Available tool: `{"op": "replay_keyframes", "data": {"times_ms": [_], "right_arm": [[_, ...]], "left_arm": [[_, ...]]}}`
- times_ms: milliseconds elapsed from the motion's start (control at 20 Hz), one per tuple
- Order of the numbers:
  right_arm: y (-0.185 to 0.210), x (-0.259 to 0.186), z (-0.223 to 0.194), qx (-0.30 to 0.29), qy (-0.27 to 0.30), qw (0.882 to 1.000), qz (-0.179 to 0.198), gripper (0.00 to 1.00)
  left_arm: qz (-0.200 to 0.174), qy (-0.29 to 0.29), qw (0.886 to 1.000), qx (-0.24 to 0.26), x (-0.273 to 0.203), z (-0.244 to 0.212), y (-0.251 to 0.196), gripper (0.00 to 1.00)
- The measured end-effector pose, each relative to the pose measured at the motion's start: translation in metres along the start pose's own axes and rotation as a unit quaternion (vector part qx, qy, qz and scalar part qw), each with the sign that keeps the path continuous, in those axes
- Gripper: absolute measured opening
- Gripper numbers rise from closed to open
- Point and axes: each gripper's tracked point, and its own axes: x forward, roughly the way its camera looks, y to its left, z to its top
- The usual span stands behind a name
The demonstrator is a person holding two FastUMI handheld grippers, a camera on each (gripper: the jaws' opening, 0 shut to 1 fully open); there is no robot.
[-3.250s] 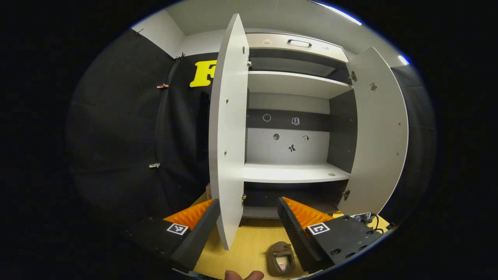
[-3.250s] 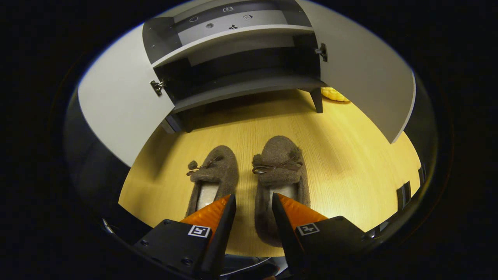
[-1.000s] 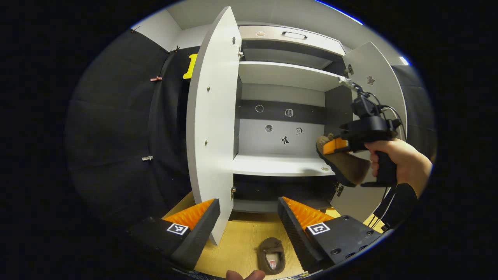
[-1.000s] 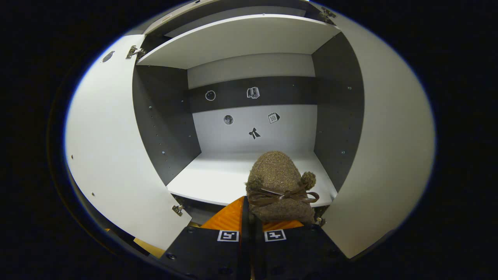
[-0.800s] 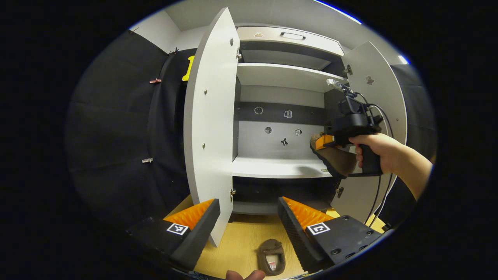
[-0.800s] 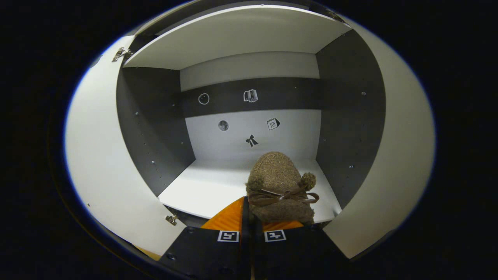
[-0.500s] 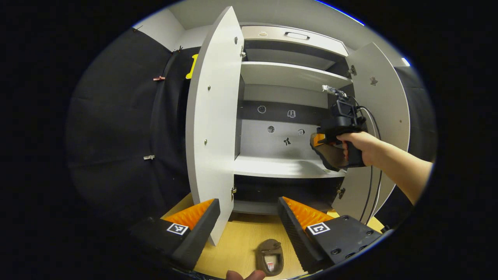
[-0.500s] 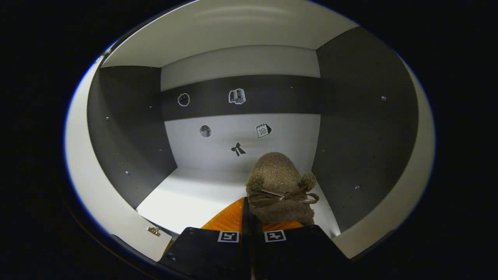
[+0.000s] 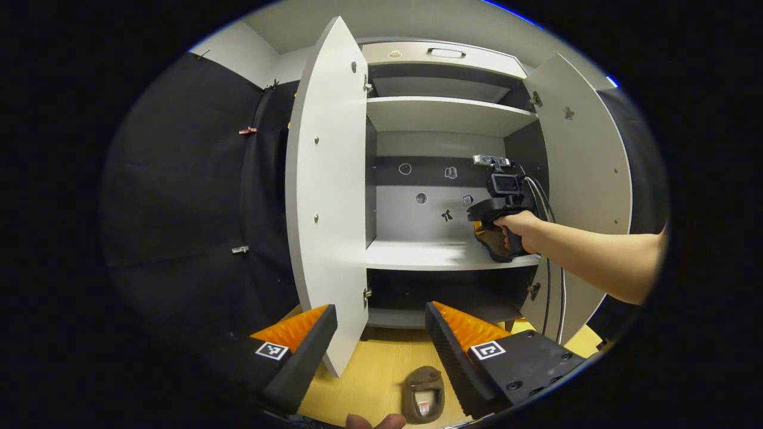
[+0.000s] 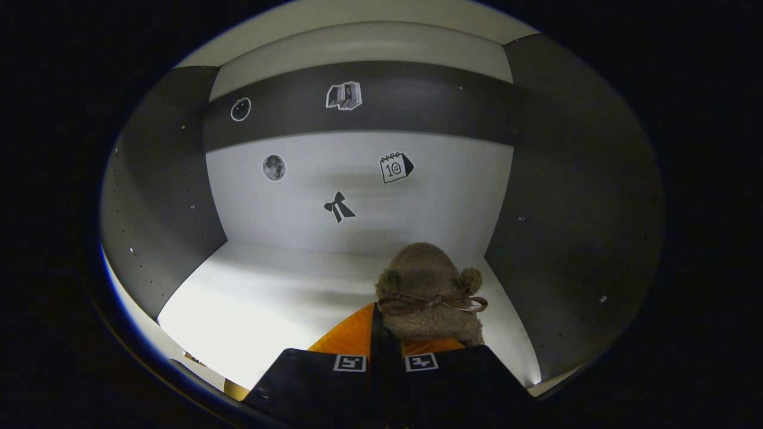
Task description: Grab one shoe with the right hand and put it into the shoe cabinet, grab the other shoe with the left hand and put it into the shoe cabinet; then close the right door with the right hand and the left door with the left hand.
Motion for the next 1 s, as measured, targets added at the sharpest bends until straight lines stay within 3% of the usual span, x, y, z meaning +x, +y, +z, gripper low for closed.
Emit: {"op": "replay_keyframes", "data": {"times_ms": [300,450,550,600,650,700,850,1000], "right_arm": [[0.004,0.008,-0.008,0.017,0.018,1.0,-0.006,0.12],[0.009,0.0,-0.011,0.026,0.025,0.999,0.014,0.19],[0.013,-0.011,-0.006,0.041,0.019,0.999,0.029,0.29],[0.016,-0.015,-0.005,0.048,0.017,0.998,0.035,0.41],[0.019,-0.022,-0.005,0.053,0.017,0.998,0.042,0.45],[0.024,-0.031,-0.004,0.055,0.017,0.997,0.052,0.58],[0.032,-0.058,-0.002,0.046,-0.003,0.997,0.064,0.83],[0.036,-0.091,-0.002,0.056,-0.022,0.995,0.074,0.95]], "left_arm": [[0.001,0.004,1.0,-0.006,0.004,-0.002,-0.007,0.95],[-0.004,0.004,1.0,-0.006,0.004,-0.002,-0.008,0.95],[-0.009,0.009,1.0,-0.011,0.005,-0.004,-0.01,0.95],[-0.011,0.01,1.0,-0.013,0.004,-0.004,-0.01,0.95],[-0.014,0.009,1.0,-0.014,0.004,-0.003,-0.011,0.95],[-0.017,0.008,1.0,-0.015,0.003,-0.002,-0.012,0.95],[-0.022,0.006,1.0,-0.014,0.0,0.0,-0.012,0.95],[-0.026,0.006,1.0,-0.013,-0.005,0.0,-0.009,0.95]]}}
